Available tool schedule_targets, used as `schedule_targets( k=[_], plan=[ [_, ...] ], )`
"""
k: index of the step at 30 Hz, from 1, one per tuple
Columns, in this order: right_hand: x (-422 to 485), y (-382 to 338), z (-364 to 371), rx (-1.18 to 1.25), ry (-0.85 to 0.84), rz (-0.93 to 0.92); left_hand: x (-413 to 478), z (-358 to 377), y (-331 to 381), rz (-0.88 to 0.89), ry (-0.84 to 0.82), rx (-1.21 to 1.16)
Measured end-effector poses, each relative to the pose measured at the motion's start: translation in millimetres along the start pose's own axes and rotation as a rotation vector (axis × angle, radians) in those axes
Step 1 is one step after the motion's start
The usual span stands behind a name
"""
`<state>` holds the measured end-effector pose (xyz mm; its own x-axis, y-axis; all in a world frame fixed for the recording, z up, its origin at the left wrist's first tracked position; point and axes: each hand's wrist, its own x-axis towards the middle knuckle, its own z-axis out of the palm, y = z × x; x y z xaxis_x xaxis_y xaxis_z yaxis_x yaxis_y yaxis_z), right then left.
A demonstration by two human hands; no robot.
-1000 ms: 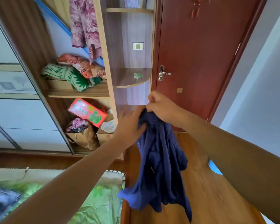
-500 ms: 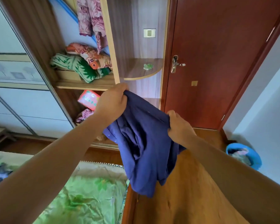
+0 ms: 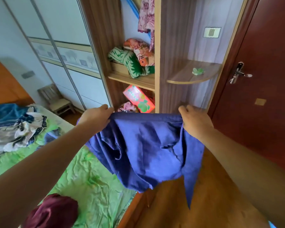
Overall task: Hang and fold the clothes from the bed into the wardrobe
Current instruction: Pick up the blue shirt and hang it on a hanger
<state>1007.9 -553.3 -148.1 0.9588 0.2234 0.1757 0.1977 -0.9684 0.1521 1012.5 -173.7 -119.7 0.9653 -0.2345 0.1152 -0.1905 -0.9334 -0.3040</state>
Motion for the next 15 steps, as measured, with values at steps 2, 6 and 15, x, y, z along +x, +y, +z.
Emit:
schedule_targets(
  k=[2,6,15],
  plan=[
    [11.1,-1.9,-0.6,-0.055,0.017,-0.016,-2.0,-1.6,1.8,-0.108,0.009,-0.015],
    [39.4,-4.7,0.3,0.123,0.036,0.058,4.8,-8.9,0.5,-0.287,-0.015,-0.098],
    [129.2,-23.9,6.2,0.547,-0.016,0.164,48.1,22.7,-12.7,-0.566,0.114,-0.627]
  ],
)
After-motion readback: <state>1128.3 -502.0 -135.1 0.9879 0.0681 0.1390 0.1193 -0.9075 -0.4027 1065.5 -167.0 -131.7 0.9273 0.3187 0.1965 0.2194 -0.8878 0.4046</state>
